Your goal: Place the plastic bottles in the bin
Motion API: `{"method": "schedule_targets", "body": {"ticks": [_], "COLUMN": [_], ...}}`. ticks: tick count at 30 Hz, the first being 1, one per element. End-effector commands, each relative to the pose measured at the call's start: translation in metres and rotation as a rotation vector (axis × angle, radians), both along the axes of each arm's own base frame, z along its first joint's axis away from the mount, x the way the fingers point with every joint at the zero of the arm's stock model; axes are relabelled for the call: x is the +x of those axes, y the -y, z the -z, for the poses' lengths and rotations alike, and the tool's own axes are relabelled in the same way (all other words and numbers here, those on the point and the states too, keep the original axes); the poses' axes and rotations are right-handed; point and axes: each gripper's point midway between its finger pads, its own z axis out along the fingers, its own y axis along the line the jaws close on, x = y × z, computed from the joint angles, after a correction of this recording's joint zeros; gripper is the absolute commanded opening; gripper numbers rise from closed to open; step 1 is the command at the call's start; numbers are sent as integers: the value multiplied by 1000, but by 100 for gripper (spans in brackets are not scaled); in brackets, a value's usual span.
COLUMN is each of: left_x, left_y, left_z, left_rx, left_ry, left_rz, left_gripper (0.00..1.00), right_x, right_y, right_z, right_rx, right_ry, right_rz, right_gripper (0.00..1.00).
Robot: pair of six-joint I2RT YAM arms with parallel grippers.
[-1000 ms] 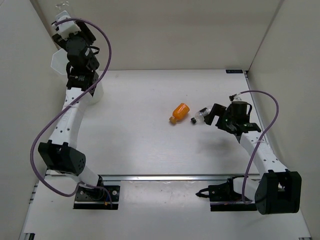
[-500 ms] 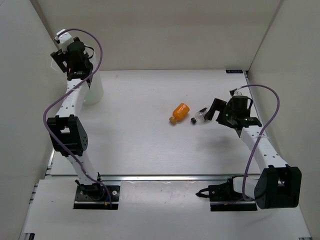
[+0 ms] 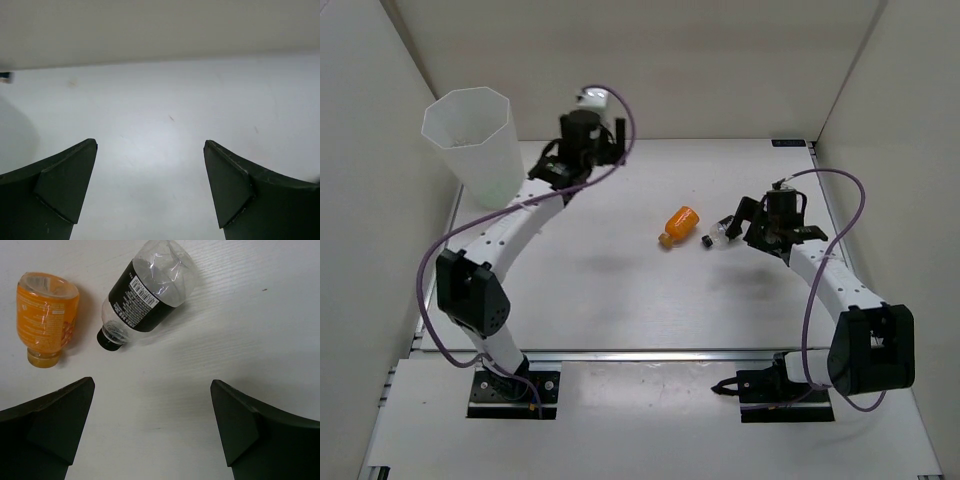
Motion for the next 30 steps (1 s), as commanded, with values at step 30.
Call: {"method": "schedule_targets", "body": {"ticks": [30], "left_x": [-58], "left_y": [256], "left_z": [231], "left_rx": [201], "left_ry": [-510], "left_rz": [617], "left_gripper": [63], "right_x": [-103], "right_y": [110], "right_z": [-2], "right_rx": [-143], "right_ry": [28], "right_rz": [291], "right_gripper": [100]}}
